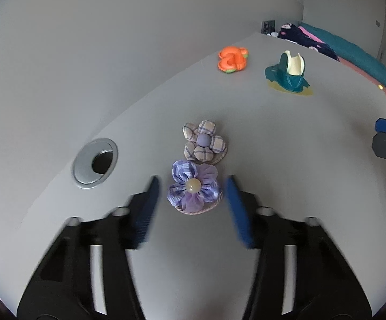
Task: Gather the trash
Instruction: 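Grasp the purple flower clip with the left tool while the right grasps the plaid flower clip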
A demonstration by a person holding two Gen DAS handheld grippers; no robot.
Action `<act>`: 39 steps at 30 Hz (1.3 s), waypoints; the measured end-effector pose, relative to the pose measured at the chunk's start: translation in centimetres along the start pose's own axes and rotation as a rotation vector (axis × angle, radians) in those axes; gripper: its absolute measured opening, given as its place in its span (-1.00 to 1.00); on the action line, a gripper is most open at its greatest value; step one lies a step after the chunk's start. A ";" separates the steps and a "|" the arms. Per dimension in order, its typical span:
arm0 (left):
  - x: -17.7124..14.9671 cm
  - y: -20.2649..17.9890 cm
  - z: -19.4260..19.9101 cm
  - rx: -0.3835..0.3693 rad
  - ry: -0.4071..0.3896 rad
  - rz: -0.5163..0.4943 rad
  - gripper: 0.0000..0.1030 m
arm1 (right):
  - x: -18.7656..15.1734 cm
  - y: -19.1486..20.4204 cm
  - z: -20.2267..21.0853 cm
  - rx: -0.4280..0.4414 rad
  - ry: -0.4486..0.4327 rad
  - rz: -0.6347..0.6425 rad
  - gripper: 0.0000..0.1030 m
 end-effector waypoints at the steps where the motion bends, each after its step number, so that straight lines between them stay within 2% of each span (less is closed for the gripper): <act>1: 0.1 0.3 0.0 -0.021 0.000 0.011 -0.27 | 0.2 0.2 -0.2 0.006 -0.001 -0.002 0.24; 7: 0.0 1.0 -0.2 -0.037 0.003 0.005 -0.63 | 1.5 2.5 -1.6 0.011 0.003 0.027 0.23; 8: -0.1 1.1 -0.2 -0.017 0.002 0.001 -0.67 | 1.8 3.3 -2.1 0.013 0.008 0.042 0.23; 10: -0.2 1.5 0.0 0.012 0.012 -0.003 -0.69 | 2.3 4.4 -2.9 0.010 0.016 0.056 0.23; 18: -0.3 4.0 0.7 0.003 0.024 0.046 -0.72 | 5.2 8.9 -8.5 -0.025 0.064 0.107 0.06; 27: -0.4 6.8 0.9 0.025 0.019 0.109 -0.72 | 6.2 11.1 -11.6 -0.069 0.084 0.139 0.04; 31: -0.5 7.6 0.8 0.021 0.020 0.124 -0.72 | 6.2 11.7 -11.8 -0.100 0.083 0.180 -0.55; 33: -0.6 7.6 0.8 0.020 0.020 0.127 -0.72 | 5.8 11.8 -11.4 -0.097 0.079 0.195 -0.60; 39: -0.3 6.6 1.0 0.002 0.018 0.106 -0.72 | 3.6 10.7 -8.4 -0.015 0.072 0.160 -0.62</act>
Point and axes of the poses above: each gripper's, at about its wrist camera, not at the fingertips, and z roughly against the way its jaws point, y to its left, x to its top, the point moved 6 cm from there along -z, roughly the way its jaws point, and after that the axes turned 12 degrees about y, right-handed, at the moved point
